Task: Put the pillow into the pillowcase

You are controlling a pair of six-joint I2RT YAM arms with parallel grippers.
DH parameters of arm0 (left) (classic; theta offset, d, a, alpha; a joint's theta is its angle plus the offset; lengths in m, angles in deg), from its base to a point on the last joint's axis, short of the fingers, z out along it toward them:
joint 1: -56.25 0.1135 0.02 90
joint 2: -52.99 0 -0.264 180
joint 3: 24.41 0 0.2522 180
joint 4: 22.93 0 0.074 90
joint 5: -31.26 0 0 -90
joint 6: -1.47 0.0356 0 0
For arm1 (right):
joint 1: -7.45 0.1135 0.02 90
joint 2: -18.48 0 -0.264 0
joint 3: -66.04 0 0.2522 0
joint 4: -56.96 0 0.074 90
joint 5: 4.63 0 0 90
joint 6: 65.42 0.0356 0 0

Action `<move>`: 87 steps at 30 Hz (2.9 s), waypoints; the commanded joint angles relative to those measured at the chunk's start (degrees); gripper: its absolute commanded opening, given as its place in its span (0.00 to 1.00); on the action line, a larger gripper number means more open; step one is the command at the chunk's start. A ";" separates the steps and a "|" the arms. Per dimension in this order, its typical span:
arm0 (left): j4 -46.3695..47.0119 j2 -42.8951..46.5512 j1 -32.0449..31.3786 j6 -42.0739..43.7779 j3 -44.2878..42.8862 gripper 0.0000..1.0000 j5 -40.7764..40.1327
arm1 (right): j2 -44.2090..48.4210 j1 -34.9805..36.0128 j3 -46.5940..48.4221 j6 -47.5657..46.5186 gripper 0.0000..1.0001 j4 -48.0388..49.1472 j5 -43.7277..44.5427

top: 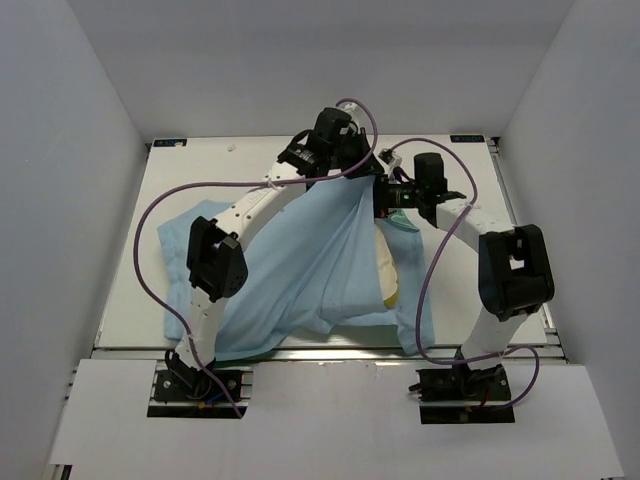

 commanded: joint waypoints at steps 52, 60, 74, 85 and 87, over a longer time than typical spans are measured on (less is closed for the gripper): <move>-4.19 29.59 -15.52 0.15 45.29 0.98 -18.09 | 10.87 -0.22 -21.47 -24.44 0.76 -8.48 36.09; -1.65 25.72 -16.85 0.06 48.54 0.98 -20.38 | 7.79 4.18 -23.85 -24.61 0.50 -4.87 46.03; -0.14 21.76 -16.41 1.99 52.15 0.98 -24.07 | 15.25 -9.87 -19.37 -24.52 0.00 -13.30 35.59; -3.74 28.27 -13.60 4.45 50.22 0.98 -33.03 | 25.27 -26.74 -17.08 -23.74 0.00 -17.00 21.01; -4.45 26.86 -12.37 4.71 50.65 0.98 -31.46 | 26.24 -31.03 -16.03 -20.32 0.00 -16.74 14.33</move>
